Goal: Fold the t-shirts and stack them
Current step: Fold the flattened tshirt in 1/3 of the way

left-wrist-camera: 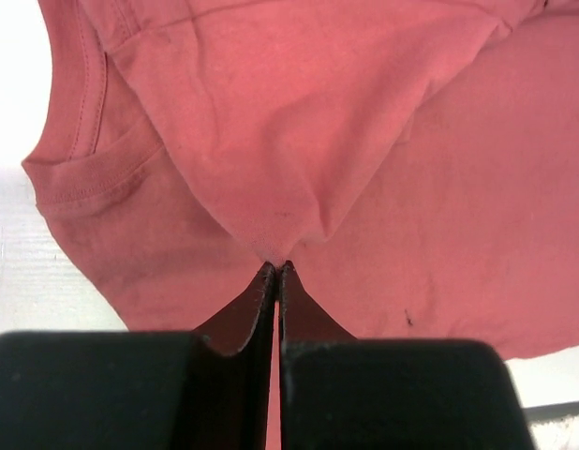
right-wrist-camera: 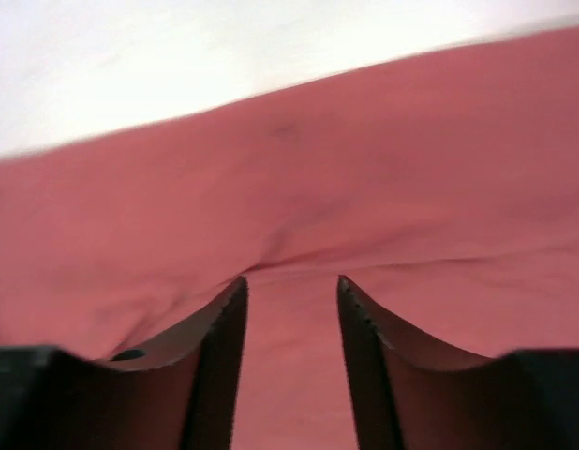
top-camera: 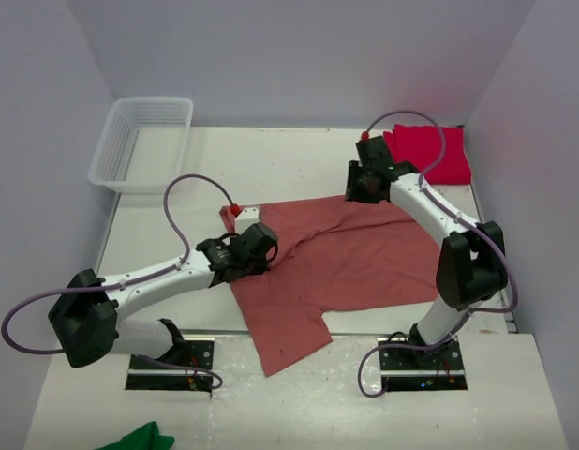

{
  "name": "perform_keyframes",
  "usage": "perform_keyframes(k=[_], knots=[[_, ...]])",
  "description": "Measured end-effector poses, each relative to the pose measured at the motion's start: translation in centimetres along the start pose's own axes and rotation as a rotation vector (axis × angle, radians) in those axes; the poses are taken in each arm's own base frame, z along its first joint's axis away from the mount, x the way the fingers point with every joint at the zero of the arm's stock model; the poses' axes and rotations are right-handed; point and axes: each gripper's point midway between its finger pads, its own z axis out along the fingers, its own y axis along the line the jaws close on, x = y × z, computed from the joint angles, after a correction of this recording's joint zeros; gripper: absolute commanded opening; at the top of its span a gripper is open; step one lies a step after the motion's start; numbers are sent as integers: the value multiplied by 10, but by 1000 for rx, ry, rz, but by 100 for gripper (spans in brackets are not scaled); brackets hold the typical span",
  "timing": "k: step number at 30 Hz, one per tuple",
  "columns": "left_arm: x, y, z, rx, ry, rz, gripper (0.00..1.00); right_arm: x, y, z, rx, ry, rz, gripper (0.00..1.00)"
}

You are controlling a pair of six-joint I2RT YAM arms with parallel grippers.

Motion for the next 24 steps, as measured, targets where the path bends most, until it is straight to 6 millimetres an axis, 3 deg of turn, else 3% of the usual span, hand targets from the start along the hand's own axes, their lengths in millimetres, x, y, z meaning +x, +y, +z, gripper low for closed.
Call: perform_keyframes(k=[2,5,10,18,24], knots=[[-5,-2,2,-12,-13,1,0,14,50,-10,-144,17,-76,36],[-13,-5,4,-32,-34,3,0,36,84,-12,-259,78,-128,37],[-20,-3,12,-77,-47,7,0,67,109,-3,-337,157,-174,39],[-38,23,25,-186,-61,-14,0,131,151,0,-417,266,-289,41],[-58,36,28,-221,-91,-34,0,151,172,-4,-457,286,-329,38]])
